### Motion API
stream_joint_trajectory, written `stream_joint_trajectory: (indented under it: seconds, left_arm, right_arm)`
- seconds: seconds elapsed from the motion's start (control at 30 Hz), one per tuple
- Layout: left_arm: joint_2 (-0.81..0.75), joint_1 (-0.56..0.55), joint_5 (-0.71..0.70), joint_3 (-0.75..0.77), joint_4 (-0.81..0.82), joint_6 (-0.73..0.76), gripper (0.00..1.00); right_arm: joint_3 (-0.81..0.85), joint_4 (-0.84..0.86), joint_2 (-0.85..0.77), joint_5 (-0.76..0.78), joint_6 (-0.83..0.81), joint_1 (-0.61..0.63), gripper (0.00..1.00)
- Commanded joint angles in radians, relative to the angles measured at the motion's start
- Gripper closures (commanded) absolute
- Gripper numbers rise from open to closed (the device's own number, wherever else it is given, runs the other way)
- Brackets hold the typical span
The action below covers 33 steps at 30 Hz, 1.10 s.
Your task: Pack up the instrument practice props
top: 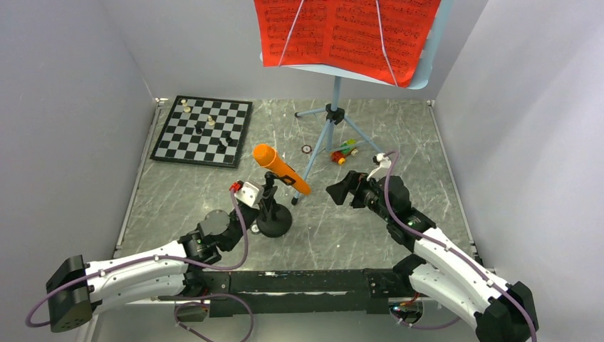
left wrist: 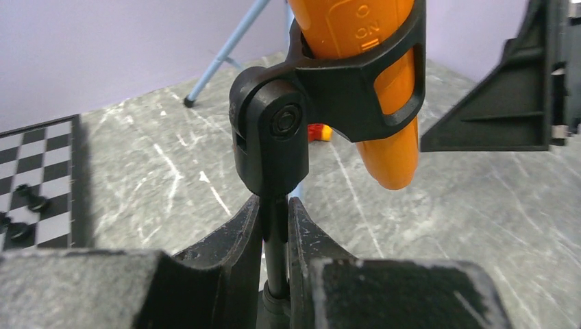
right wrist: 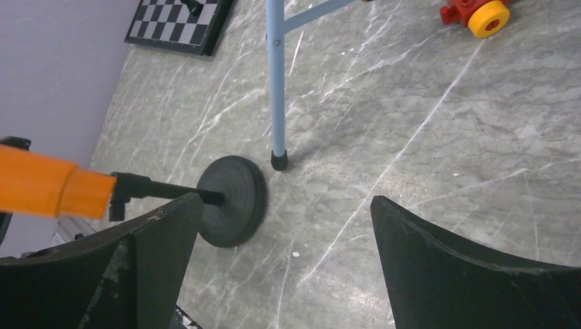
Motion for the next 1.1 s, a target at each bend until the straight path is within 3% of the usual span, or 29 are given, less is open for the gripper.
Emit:
stream_joint_trajectory:
  seconds: [0.0,0.17,0.3,0.63,0.8,0.87,1.07]
  left_arm:
    - [0.019,-0.007,-0.140,0.020,0.033,0.064,1.00]
    - [0.056,-0.012,-0.148,0.031,0.043,0.058,0.99]
    - [0.052,-0.012,-0.106,0.056,0.006,0.024,0.73]
    - [-0.034,-0.013,-0.046,0.100,-0.084,0.020,0.43]
    - [-0.117,-0.010,0.005,0.103,-0.147,0.095,0.24]
    - [-0.135,0.011,0.056,0.108,-0.185,0.118,0.19]
    - [-0.143,0.156,0.374,0.167,-0.327,0.086,0.20]
  right_arm:
    - [-0.009,0.016,0.003,0.011,-0.006,0.002,0.01]
    - [-0.016,0.055,0.024,-0.020,0.015,0.003,0.01]
    - [0.000,0.045,0.033,-0.025,0.006,0.004,0.01]
    - [0.034,0.020,0.054,-0.056,-0.033,0.003,0.01]
    - [0.078,-0.002,0.084,-0.105,-0.081,0.003,0.00]
    - [0.083,-0.002,0.090,-0.118,-0.088,0.004,0.00]
    - [0.112,-0.054,0.094,-0.147,-0.109,0.003,0.00]
